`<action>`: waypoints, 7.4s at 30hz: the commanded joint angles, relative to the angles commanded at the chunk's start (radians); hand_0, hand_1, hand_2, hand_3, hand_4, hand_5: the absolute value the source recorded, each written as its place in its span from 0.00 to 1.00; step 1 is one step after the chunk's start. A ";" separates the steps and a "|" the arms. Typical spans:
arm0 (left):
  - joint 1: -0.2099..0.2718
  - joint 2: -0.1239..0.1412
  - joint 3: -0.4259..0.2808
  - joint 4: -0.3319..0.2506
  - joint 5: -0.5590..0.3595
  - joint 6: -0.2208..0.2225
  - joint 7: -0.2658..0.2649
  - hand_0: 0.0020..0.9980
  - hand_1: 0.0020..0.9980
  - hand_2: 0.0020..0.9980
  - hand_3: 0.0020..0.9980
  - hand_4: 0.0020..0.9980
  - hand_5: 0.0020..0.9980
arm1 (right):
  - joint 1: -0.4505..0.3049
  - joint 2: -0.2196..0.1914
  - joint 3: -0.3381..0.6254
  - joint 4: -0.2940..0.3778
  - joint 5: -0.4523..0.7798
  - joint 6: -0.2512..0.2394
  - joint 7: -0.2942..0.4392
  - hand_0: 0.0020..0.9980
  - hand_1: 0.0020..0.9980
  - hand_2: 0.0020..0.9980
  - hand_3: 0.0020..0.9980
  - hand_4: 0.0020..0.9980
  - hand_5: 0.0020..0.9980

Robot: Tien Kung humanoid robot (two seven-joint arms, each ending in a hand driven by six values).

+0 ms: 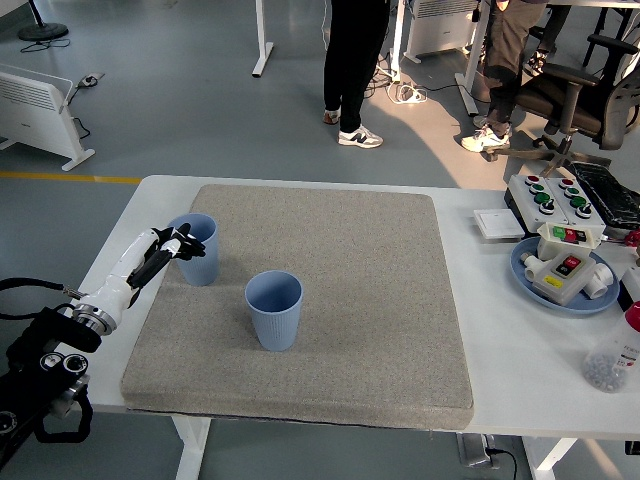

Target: Push cup pick cup insert cup

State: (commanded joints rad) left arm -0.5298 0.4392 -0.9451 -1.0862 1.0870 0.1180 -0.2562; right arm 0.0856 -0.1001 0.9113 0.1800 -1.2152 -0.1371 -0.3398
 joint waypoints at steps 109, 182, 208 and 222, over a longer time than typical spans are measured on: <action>-0.665 0.069 0.186 0.306 0.792 -0.637 0.229 0.52 0.48 0.46 0.43 0.50 0.00 | -0.005 -0.008 -0.037 0.000 -0.003 0.010 -0.016 0.53 0.55 0.61 0.62 0.18 0.74; 0.258 -0.141 -0.502 -0.480 -0.310 -0.181 0.217 0.83 0.83 0.82 0.77 0.75 1.00 | -0.009 -0.013 0.049 0.000 -0.085 0.004 -0.004 0.53 0.55 0.61 0.62 0.18 0.74; 0.586 -0.183 -0.523 -0.409 -0.488 -0.133 0.136 0.83 0.84 0.83 0.76 0.73 1.00 | 0.006 -0.015 0.088 0.000 -0.120 -0.003 0.014 0.53 0.55 0.61 0.61 0.18 0.75; 0.560 -0.188 -0.514 -0.401 -0.475 -0.124 0.135 0.83 0.84 0.84 0.76 0.72 1.00 | 0.020 -0.016 0.086 0.000 -0.096 -0.011 0.038 0.53 0.55 0.60 0.61 0.17 0.75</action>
State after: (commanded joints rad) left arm 0.0298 0.2512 -1.4588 -1.4874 0.6123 -0.0060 -0.1208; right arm 0.1060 -0.1158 0.9977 0.1800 -1.3115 -0.1476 -0.3018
